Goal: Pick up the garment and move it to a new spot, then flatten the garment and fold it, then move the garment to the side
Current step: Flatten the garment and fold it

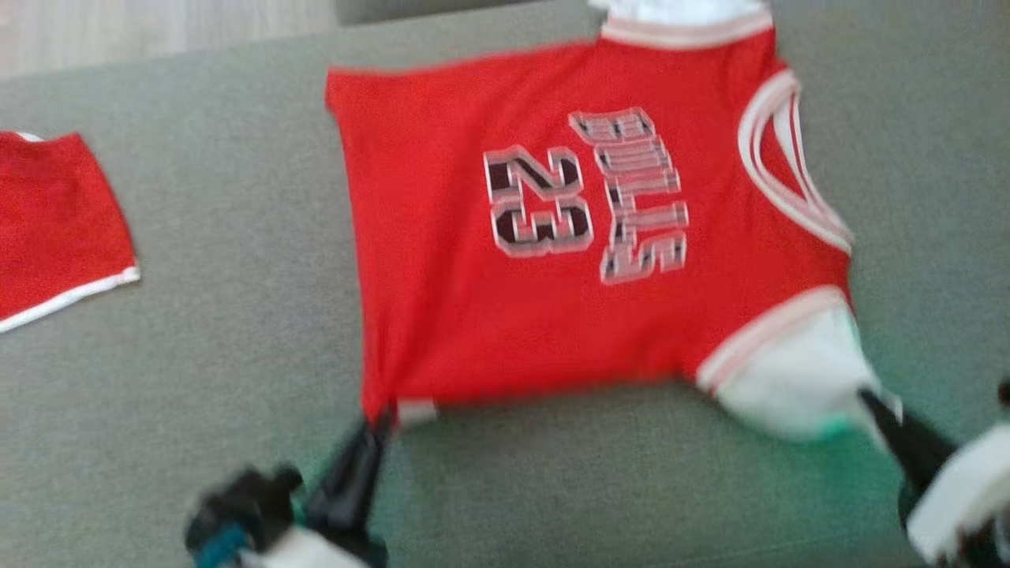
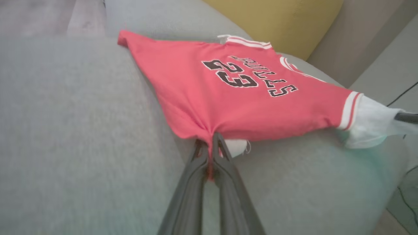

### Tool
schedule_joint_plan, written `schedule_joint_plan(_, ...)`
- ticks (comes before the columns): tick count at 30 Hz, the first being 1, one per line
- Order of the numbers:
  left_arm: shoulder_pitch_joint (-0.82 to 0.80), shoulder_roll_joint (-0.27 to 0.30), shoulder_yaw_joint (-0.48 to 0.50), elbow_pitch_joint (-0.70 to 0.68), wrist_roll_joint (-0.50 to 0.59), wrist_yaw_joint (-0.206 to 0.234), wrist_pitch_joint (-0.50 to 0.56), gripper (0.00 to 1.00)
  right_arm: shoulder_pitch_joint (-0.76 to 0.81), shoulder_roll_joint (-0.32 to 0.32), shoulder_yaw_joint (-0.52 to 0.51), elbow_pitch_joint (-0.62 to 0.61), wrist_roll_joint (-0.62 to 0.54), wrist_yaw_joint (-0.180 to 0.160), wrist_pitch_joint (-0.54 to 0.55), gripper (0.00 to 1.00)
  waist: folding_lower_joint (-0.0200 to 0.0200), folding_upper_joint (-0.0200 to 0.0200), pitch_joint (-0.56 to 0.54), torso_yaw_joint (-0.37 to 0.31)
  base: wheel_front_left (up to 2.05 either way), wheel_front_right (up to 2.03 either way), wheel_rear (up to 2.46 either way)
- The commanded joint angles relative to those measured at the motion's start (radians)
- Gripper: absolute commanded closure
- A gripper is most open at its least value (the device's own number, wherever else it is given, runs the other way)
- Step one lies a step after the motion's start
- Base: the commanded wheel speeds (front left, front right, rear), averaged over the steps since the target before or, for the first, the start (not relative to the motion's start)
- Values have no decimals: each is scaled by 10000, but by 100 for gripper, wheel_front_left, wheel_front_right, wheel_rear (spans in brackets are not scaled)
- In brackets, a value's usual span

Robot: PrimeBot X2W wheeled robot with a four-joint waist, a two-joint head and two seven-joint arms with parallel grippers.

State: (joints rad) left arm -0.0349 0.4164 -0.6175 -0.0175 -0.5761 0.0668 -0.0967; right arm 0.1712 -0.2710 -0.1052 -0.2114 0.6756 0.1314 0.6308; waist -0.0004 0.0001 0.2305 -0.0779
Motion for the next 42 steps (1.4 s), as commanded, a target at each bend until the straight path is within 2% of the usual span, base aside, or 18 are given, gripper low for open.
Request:
schedule_joint_plan(1,300,238,148,-733,-110,163,107,100,544,-384,0,-686,-50,-7,289,100,4,-1,-175,136,0,0,0)
schedule_joint_plan(5,994,308,52,-1577,-449,382,441,100,1503,-354,-190,-1268,-149,-7,826,100,4,-1,-212,202,0,0,0)
schedule_joint_plan(11,781,509,157,-1648,-684,301,854,100,1155,-74,-276,-1181,-326,-7,1103,100,4,-1,-170,157,0,0,0)
schedule_joint_plan(20,-755,728,352,-1439,-1286,-95,2335,100,-668,136,-382,-621,-242,-7,1651,100,4,-1,272,130,0,0,0)
schedule_joint_plan(26,-2265,738,546,-1189,-1843,-293,3659,100,-2096,-28,-343,-168,-255,-7,2178,100,4,-1,674,141,0,0,0)
schedule_joint_plan(32,-3414,822,622,-610,-1963,-180,4701,100,-3643,-269,-86,449,-453,-7,2429,100,4,-1,1091,54,0,0,0)
schedule_joint_plan(39,-4030,676,587,137,-1908,-101,4972,100,-4909,-527,605,1478,-896,-7,2076,100,4,-1,1283,98,0,0,0)
schedule_joint_plan(41,-4077,523,571,315,-1940,-53,4926,59,-5022,-602,802,1758,-986,-7,1792,0,4,-1,1258,137,0,0,0)
schedule_joint_plan(42,-4069,483,528,370,-1924,-56,4908,0,-5050,-643,873,1858,-1027,-7,1639,0,4,-1,1240,153,0,0,0)
